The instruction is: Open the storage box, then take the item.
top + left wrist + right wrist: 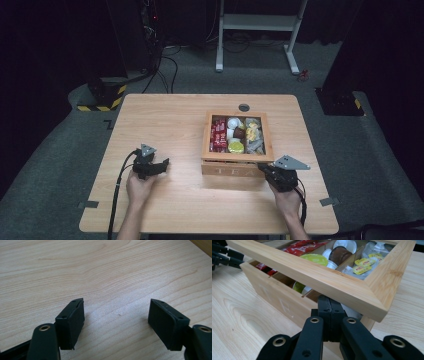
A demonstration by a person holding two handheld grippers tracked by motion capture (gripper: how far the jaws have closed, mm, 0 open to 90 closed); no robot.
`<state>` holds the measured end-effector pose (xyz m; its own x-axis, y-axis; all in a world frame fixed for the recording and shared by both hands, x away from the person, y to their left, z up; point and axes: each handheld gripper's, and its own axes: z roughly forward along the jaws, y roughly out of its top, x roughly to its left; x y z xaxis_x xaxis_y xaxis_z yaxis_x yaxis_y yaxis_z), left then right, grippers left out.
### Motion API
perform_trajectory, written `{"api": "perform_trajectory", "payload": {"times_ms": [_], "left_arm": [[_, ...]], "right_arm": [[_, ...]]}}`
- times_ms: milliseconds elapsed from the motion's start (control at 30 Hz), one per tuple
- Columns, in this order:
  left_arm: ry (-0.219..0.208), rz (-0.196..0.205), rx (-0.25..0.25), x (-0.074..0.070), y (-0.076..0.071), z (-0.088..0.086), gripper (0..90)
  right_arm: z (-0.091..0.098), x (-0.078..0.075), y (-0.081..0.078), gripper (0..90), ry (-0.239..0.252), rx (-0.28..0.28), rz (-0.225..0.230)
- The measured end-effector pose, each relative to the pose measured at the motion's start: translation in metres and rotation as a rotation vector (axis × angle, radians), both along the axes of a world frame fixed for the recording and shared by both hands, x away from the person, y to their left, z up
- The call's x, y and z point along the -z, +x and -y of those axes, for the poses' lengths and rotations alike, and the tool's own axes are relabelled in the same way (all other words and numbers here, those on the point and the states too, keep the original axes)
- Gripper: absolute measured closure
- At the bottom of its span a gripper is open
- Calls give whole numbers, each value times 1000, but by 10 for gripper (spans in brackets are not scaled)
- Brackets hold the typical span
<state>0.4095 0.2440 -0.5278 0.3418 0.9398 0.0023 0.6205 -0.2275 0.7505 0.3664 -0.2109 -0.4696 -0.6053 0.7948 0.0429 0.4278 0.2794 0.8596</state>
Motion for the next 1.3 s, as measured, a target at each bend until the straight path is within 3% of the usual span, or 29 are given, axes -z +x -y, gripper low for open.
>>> {"api": "perform_trajectory", "payload": {"times_ms": [300, 600, 933, 1300], "left_arm": [[-1, 3, 10, 0, 0, 1, 320], [0, 8, 17, 0, 0, 1, 349], [-9, 5, 33, 0, 1, 2, 351], [-20, -4, 44, 0, 1, 3, 290]], "right_arm": [[4, -6, 7, 900, 14, 10, 1], [5, -24, 14, 900, 21, 6, 28], [7, -32, 21, 900, 22, -3, 8], [7, -44, 25, 900, 33, 8, 7]]}}
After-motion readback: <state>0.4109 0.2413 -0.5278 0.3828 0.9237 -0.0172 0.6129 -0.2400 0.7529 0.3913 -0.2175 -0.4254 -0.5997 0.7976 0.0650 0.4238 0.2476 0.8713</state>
